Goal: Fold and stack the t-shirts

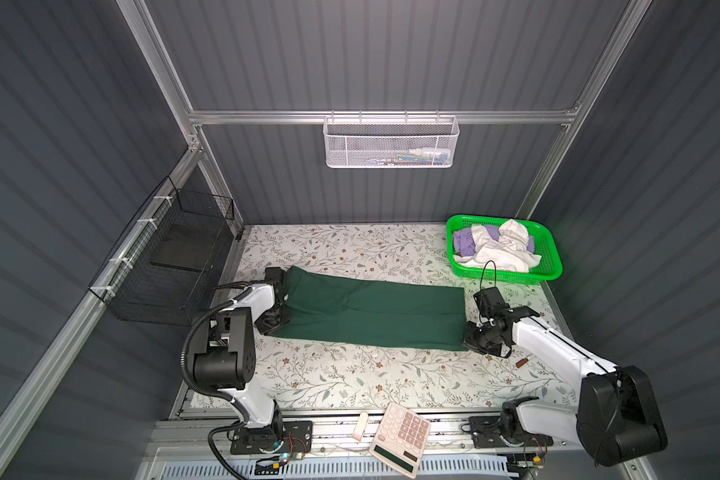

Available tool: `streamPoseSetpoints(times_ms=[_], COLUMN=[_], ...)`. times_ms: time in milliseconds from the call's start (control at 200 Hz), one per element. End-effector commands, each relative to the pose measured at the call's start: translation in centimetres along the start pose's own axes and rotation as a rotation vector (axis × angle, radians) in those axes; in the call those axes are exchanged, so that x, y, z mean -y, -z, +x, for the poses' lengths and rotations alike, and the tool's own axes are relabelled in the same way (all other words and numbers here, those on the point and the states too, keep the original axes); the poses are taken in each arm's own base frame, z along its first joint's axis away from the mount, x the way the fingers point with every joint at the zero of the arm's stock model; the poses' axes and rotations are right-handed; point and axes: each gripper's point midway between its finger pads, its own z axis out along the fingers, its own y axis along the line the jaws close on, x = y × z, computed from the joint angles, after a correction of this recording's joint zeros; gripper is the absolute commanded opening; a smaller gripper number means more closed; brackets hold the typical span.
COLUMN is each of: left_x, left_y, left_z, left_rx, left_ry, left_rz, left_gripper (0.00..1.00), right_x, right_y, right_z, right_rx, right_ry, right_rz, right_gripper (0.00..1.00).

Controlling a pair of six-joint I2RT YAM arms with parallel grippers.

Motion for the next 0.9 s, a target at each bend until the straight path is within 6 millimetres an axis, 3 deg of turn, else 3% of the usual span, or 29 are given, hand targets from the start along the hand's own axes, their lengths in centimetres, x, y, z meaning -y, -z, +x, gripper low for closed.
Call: streamPoseSetpoints(times_ms=[0, 280, 295, 355, 420, 485, 615, 715, 781, 896], left_x=[1.5, 7.8, 8.5, 9.9, 11.4, 12.7, 15.0, 14.9, 14.9, 16.1], left_y=[-2.3, -4.8, -4.2, -4.6, -4.8, -4.7, -2.5, 1.7, 4.9, 8.5], left_z=[-1.4, -6.3, -7.6, -9.0, -10.9, -12.9, -16.3, -17.2, -16.1, -11.9], left_rx=[-0.037, -0.053, -0.027, -0.020, 0.002, 0.035, 0.113, 0.207, 0.264, 0.304], left_ry=[-0.005, -0.012, -0.008, -0.014, -0.019, -0.027, -0.078, -0.122, -0.155, -0.222], left_rz=[0.020, 0.131, 0.148, 0.160, 0.176, 0.198, 0.265, 0.249, 0.216, 0.202], left_gripper=[0.41, 0.41, 0.41, 0.41, 0.42, 0.42, 0.42, 0.42, 0.43, 0.43], right_x=[-0.9, -2.8, -2.9, -4.1, -6.2, -6.6, -7.3, -8.0, -8.4, -8.5], right_y=[-0.4, -1.0, -1.0, -0.9, -0.3, 0.8, 4.6, 7.3, 8.4, 7.0], right_z=[3.4, 7.7, 8.0, 8.9, 10.1, 10.1, 7.2, 4.4, 2.3, -1.5], right_rx=[-0.114, -0.185, -0.189, -0.209, -0.262, -0.258, -0.118, -0.006, 0.058, 0.114], right_ry=[0.012, 0.065, 0.067, 0.088, 0.145, 0.178, 0.223, 0.225, 0.228, 0.243], right_rz=[-0.013, -0.016, -0.025, -0.087, -0.214, -0.238, -0.212, -0.189, -0.171, -0.062], right_gripper=[0.00, 0.00, 0.00, 0.00, 0.07, 0.15, 0.24, 0.36, 0.36, 0.38])
